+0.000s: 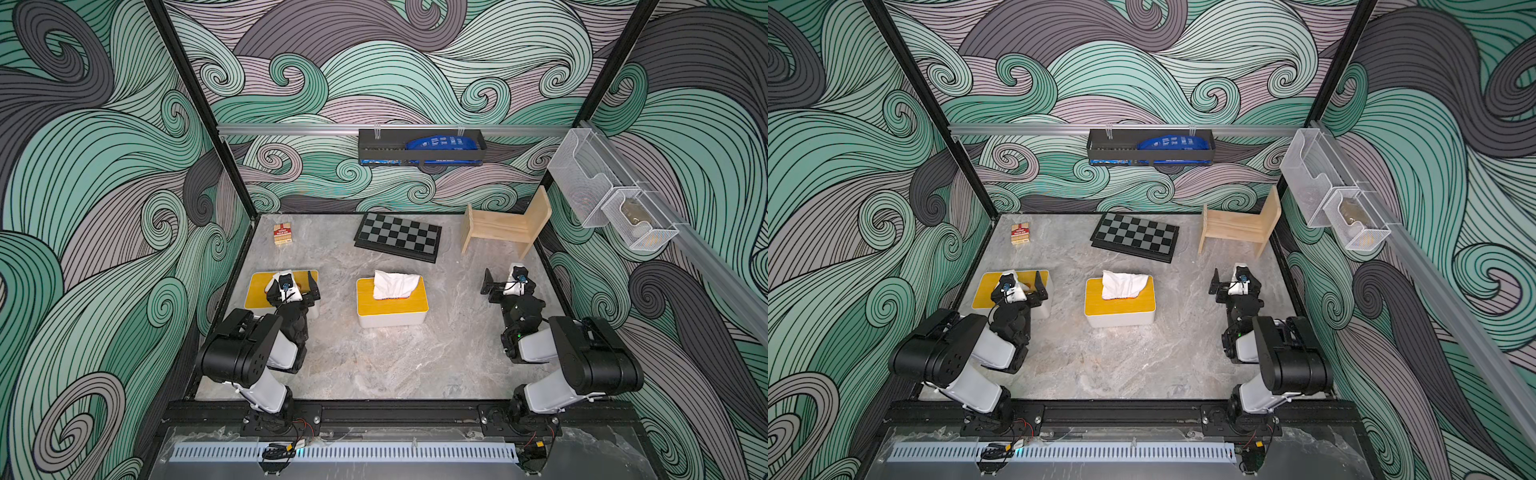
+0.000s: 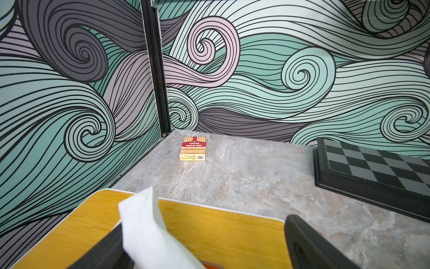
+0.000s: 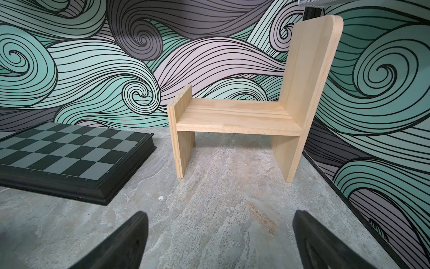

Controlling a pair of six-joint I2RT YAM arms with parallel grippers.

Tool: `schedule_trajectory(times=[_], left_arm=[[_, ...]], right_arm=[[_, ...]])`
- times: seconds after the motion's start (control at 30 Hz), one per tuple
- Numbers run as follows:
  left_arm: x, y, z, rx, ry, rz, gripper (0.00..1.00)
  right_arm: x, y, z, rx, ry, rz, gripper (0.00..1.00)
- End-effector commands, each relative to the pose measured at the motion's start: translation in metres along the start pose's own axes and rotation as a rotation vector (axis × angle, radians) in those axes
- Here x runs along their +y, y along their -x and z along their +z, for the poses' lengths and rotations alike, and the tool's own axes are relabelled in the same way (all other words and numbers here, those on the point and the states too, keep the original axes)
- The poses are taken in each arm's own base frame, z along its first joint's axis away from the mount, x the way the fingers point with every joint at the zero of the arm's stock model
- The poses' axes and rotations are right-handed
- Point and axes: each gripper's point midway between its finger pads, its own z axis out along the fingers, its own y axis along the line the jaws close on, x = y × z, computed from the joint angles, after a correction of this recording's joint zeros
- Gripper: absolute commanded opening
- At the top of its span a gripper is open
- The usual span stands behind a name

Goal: Put the tissue paper into the tissue box
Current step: Reset both arms

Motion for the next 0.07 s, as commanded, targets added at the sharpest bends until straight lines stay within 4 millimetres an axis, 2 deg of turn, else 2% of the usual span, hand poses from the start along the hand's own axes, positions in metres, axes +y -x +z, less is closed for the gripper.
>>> schedule_trajectory(times=[0.0,0.03], left_arm=[[0.0030,0.0056,0.0034,-0.016,0.019,-0.017,0.99],[0.0031,0.0058,0.0034,-0.017,0.020,-0.018,0.99]], right_arm=[[0.0016,0.0063,0.0030,-0.018,0.011,-0.007,1.00],[0.0015,0.0065,0.0023,-0.020,0.011,-0.007,1.00]])
